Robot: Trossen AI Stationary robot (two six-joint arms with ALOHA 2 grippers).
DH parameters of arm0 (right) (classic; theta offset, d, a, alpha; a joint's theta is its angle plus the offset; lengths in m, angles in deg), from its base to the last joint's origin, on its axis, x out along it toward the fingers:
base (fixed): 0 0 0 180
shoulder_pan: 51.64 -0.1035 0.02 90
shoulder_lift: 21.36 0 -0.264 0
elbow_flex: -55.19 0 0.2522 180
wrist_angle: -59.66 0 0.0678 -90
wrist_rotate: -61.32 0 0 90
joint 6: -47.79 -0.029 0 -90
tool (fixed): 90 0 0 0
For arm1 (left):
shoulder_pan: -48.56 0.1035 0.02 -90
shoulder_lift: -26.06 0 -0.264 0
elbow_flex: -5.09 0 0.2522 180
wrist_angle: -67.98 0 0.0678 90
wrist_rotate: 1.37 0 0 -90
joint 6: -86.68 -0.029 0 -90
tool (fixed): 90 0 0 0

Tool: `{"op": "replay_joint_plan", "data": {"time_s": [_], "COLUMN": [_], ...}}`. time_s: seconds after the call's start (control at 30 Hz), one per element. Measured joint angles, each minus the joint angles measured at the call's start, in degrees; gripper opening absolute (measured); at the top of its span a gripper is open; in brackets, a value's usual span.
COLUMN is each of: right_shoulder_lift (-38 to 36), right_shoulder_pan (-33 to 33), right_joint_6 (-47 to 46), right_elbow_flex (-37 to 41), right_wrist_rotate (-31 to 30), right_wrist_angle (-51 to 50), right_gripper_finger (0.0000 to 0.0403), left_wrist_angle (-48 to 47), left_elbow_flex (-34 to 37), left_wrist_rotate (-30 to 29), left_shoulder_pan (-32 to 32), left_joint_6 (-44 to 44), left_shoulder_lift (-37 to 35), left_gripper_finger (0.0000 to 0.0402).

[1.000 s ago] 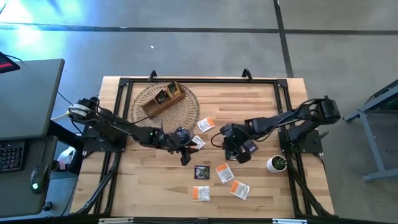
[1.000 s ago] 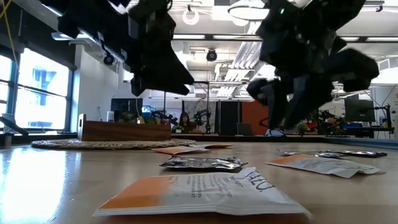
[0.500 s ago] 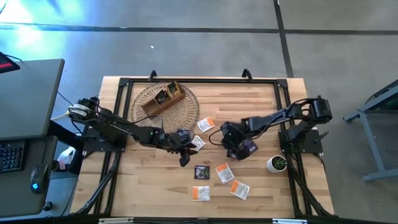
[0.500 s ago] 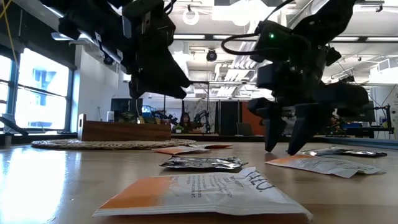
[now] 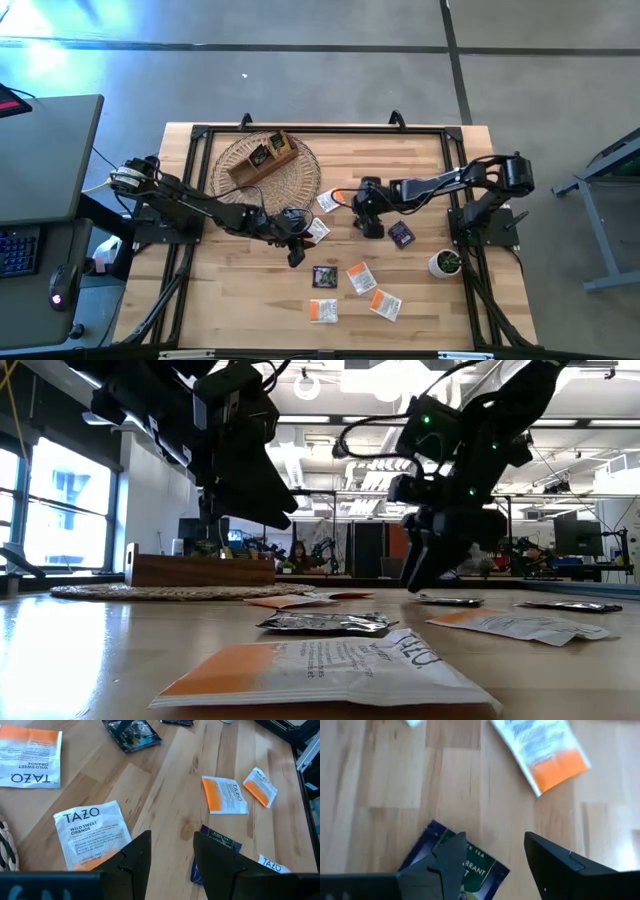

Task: Pick & Place Tea
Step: Put the purple tea bag into the middle section of the wooden organizer

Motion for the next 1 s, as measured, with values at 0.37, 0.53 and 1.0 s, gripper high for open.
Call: {"op": "replay_joint_plan", "data": {"time_s": [0.37,0.53,1.0], "right_shoulder_lift": [-5.9,-1.3,11.2], "right_shoulder_pan": [0.7,0.7,8.3], "right_joint_6": [13.6,19.2,19.6], "right_elbow_flex": [0.0,0.0,-0.8], "right_wrist_rotate": [8.2,9.1,21.0], "right_wrist_angle": [-6.8,-4.9,3.1], "right_gripper_finger": [0.0197,0.0197,0.0161], "left_wrist_angle": [0.0,0.0,-0.2], "left_elbow_flex": [0.0,0.0,0.0], "left_wrist_rotate": [0.0,0.0,0.2], "left_shoulder_pan": [0.0,0.0,0.0], "left_joint_6": [1.0,1.0,1.0], "left_shoulder_lift": [0.0,0.0,0.0], "left_gripper_finger": [0.0145,0.0145,0.0145]}}
